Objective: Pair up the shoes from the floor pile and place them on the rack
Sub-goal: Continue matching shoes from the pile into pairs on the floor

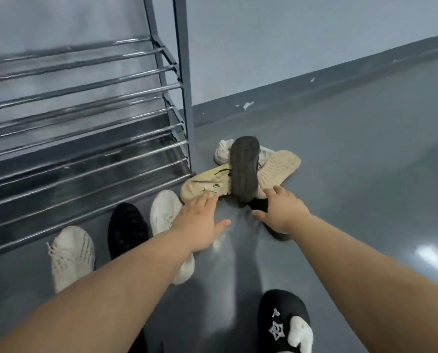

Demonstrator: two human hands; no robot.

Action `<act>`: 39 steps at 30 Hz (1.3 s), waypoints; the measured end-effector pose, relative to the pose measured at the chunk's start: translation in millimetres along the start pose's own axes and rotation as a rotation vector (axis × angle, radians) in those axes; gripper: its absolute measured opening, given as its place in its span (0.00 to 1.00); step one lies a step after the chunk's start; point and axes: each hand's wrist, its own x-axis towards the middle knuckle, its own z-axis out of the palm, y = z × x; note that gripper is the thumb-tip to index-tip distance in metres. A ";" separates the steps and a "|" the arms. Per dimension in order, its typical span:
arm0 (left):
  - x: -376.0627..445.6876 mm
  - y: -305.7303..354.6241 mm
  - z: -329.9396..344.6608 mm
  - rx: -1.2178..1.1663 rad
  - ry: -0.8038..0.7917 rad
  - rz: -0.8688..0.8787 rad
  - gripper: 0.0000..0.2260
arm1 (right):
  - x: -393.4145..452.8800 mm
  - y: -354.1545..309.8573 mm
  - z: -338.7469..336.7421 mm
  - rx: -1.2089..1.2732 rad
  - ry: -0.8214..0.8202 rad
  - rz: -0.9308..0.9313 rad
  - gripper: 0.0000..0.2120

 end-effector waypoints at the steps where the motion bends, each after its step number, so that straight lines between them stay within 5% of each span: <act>1: 9.4 3.5 3.9 -0.022 -0.018 -0.007 0.32 | 6.7 2.9 9.1 0.003 -0.014 0.002 0.32; 9: 75.7 -3.9 25.6 0.101 -0.079 -0.041 0.31 | 51.7 9.0 63.9 0.021 -0.090 -0.022 0.38; 14: 105.3 -8.3 35.6 0.123 -0.128 -0.074 0.30 | 80.8 18.2 57.3 0.062 0.006 0.007 0.39; 20: 144.2 11.1 40.0 -0.627 -0.052 -0.292 0.30 | 104.4 13.6 71.3 0.680 0.027 0.089 0.35; 26: 157.7 26.2 52.3 -1.051 0.005 -0.382 0.26 | 111.2 11.3 62.9 1.117 0.123 0.214 0.22; 31: 159.6 32.3 54.0 -1.202 0.051 -0.345 0.17 | 108.5 22.0 62.5 1.401 0.058 0.336 0.16; 35: 150.8 32.0 58.8 -1.333 0.112 -0.417 0.20 | 99.1 20.8 70.9 1.620 -0.116 0.308 0.15; 39: 123.0 18.6 68.6 -1.400 0.075 -0.367 0.16 | 75.3 26.3 80.7 1.598 -0.314 0.259 0.07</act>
